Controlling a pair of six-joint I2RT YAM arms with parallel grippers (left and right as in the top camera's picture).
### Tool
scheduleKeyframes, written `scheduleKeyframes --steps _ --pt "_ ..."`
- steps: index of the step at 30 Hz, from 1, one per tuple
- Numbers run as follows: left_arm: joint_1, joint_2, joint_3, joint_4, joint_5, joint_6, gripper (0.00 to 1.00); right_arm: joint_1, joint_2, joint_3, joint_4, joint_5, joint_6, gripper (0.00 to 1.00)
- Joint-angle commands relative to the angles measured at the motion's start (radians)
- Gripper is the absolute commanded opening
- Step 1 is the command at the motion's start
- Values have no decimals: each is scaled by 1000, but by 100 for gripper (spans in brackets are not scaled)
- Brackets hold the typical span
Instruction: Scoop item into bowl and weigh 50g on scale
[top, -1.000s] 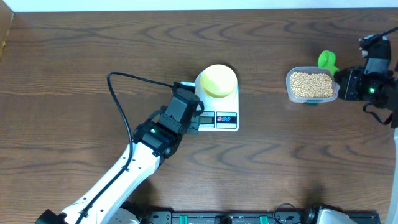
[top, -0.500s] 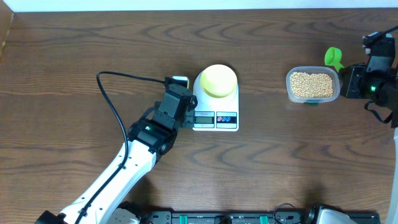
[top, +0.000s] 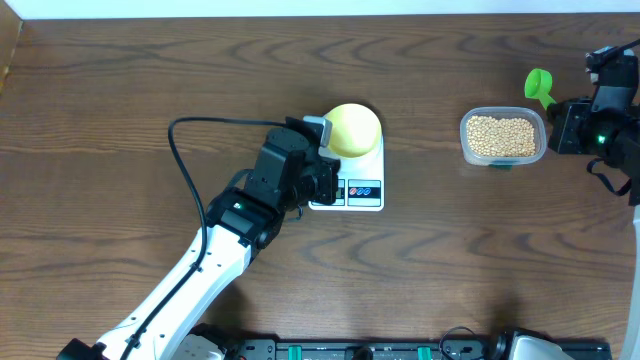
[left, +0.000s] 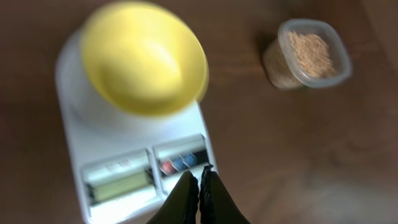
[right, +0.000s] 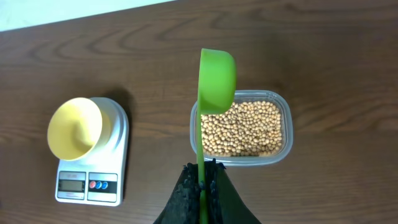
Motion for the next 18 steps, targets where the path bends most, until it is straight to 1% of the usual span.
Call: scheduleKeyframes --steps 1,5,9,14,18 --pt "2 -3 0 -49 100 -105 7 5 0 -1 -1 -24 82 2" --pt "-10 1 -3 -120 96 -4 7 5 0 -1 0 -115 91 2" --pt "-38 6 -4 -124 95 2 7 5 0 -1 -1 -134 115 1" --pt "-52 43 -4 -122 27 2 7 5 0 -1 -2 -136 197 2" --pt "-61 107 -4 -122 14 2 7 5 0 -1 -20 -137 199 1"
